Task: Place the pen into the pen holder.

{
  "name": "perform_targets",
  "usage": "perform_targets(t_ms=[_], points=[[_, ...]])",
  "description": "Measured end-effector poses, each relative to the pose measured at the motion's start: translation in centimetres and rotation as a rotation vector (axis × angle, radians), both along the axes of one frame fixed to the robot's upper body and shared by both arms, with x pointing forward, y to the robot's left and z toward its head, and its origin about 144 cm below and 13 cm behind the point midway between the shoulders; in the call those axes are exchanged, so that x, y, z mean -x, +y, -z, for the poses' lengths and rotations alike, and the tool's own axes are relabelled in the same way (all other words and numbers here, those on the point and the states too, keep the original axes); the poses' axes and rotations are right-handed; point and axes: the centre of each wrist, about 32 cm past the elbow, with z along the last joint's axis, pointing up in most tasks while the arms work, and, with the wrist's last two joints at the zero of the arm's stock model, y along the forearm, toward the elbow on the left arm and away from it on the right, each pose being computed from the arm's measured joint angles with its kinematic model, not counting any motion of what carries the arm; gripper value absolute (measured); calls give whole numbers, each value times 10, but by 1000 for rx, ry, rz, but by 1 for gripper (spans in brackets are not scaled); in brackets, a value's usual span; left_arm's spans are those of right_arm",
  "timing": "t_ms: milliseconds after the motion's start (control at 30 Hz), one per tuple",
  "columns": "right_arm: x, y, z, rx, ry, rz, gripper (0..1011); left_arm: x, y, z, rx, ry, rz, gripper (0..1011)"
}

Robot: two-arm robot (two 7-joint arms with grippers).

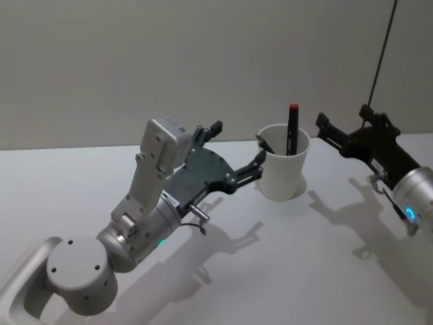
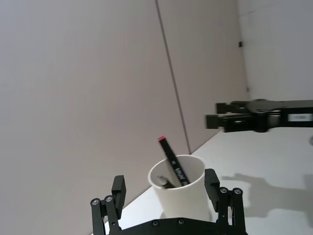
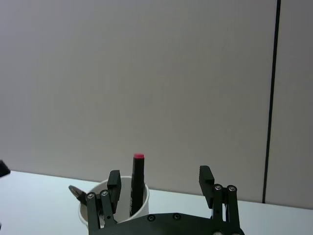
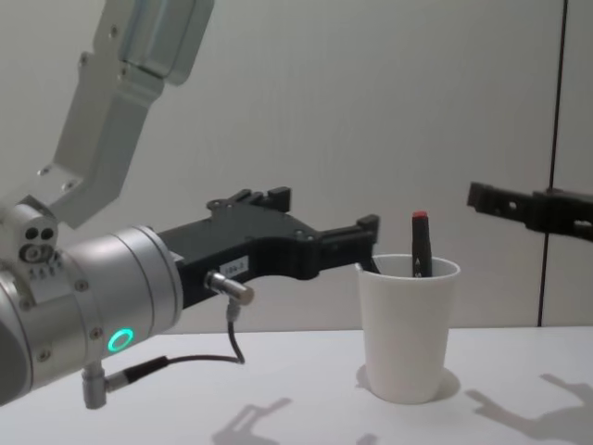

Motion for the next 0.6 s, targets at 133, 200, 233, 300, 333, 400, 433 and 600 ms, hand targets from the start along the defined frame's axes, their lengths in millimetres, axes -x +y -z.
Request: perform_targets(t_ms=[133, 200, 233, 300, 333, 400, 433, 600], points=[[12, -1, 6, 36, -10, 18, 1002, -1, 0, 0, -10, 0, -47, 1001], [16, -1, 8, 47, -13, 24, 1001, -2, 1, 0, -16, -2, -77, 1001], [20, -1, 10, 59, -16, 28, 1001, -2, 1, 0, -18, -2, -86, 1001], [24, -2, 12, 72, -19, 34, 1001, -3, 1, -1, -25, -4, -114, 1001], [26, -2, 12, 77, -22, 37, 1001, -3, 1, -1, -27, -4, -123, 1001], [33, -2, 15, 99, -29, 47, 1001, -4, 2, -1, -33, -6, -154, 1001], [33, -2, 15, 99, -29, 47, 1001, -4, 2, -1, -33, -6, -154, 1001], [43, -3, 18, 126, -39, 59, 1001, -5, 3, -1, -47, -12, -219, 1001]])
